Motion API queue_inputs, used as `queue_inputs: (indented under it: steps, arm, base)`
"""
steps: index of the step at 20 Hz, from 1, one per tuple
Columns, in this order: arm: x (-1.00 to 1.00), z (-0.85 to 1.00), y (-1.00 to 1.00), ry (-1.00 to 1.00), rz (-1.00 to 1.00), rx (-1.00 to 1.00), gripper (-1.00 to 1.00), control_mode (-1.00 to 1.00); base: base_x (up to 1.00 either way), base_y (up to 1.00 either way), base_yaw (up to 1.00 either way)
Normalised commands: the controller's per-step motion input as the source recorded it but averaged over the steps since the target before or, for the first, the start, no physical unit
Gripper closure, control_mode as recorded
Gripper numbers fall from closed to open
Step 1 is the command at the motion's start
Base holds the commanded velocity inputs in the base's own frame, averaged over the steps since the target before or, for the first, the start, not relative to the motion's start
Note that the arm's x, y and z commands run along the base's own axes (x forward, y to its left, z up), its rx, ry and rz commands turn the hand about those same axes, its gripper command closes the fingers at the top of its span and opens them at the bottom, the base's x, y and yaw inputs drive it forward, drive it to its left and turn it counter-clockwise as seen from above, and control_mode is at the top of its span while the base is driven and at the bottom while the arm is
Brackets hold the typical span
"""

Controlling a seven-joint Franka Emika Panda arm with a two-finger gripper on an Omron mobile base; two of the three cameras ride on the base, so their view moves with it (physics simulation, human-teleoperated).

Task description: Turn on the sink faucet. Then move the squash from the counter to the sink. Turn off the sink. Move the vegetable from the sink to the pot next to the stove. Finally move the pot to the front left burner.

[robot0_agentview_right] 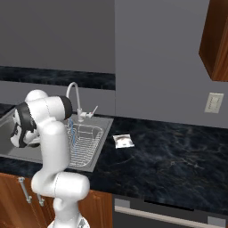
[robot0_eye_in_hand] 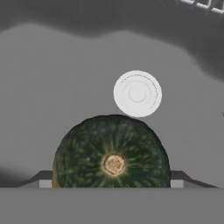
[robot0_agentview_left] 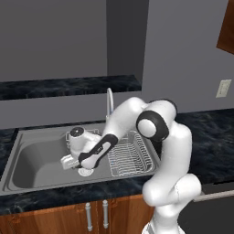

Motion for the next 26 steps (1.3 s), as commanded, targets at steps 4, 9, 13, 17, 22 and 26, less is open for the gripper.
queue_inputs:
  steps: [4, 9, 13, 17, 22, 26]
  arm:
    - [0.11, -0.18, 0.05, 0.01, -0.08, 0.00, 1.00, -1.00]
    - [0.11, -0.05, 0.10, 0.07, -0.16, 0.00, 1.00, -1.00]
    - [0.13, -0.08, 0.12, 0.07, -0.17, 0.00, 1.00, -1.00]
    - [0.20, -0.09, 0.05, 0.08, -0.13, 0.00, 1.00, -1.00]
    - [0.22, -0.20, 0.02, 0.06, -0.05, 0.00, 1.00, -1.00]
    - [0.21, -0.32, 0.06, 0.05, -0.01, 0.00, 1.00, -1.00]
  base:
    - [0.00, 0.00, 0.00]
    - [0.00, 0.00, 0.00]
    - [0.00, 0.00, 0.00]
    - [0.00, 0.00, 0.00]
    - [0.00, 0.00, 0.00]
    - [0.00, 0.00, 0.00]
